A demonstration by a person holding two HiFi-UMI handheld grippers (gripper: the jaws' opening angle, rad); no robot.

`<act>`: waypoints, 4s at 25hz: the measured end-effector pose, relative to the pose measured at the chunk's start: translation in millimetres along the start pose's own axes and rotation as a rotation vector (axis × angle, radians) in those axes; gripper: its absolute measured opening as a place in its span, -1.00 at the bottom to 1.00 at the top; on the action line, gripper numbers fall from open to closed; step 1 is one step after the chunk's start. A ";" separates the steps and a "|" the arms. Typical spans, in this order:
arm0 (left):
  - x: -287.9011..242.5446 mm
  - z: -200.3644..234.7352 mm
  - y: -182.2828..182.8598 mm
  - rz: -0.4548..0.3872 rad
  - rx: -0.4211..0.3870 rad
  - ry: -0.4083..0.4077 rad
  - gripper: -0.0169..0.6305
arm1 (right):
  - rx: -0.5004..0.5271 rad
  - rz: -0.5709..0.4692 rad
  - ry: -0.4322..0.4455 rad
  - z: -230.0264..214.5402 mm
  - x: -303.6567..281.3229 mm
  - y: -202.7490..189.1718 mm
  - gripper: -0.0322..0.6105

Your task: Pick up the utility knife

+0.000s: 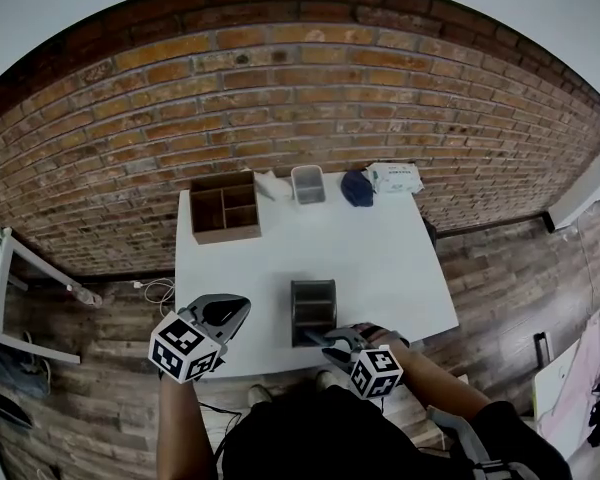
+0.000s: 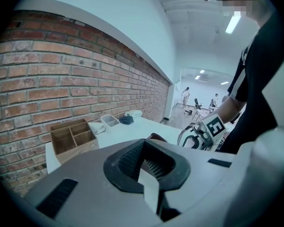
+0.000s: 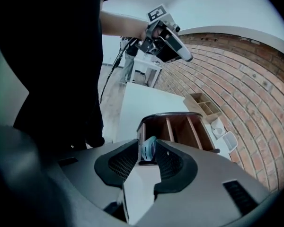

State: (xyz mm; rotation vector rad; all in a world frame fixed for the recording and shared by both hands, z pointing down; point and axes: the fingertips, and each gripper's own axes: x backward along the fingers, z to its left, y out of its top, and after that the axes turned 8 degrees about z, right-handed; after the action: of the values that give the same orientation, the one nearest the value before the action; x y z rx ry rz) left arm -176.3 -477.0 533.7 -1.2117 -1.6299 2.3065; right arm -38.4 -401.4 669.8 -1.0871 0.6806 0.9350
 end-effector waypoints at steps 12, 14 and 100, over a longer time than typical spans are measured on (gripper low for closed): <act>-11.4 -10.4 -5.3 0.041 -0.028 -0.043 -0.99 | -0.192 -0.007 -0.021 -8.6 -6.0 -1.0 -0.69; -12.0 -11.9 -5.3 0.045 -0.032 -0.045 -0.99 | -0.352 -0.068 0.029 -12.1 -0.7 -0.5 -0.69; 202.8 -408.4 -71.8 -0.462 -0.115 -0.011 -0.98 | -0.753 -0.728 -0.575 268.3 388.8 70.9 -0.69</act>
State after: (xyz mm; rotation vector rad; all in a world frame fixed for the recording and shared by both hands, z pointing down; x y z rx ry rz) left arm -85.8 -36.9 428.2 -0.7332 -1.8324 1.9587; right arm 82.7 -23.7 403.5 -1.4714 -0.5791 0.7940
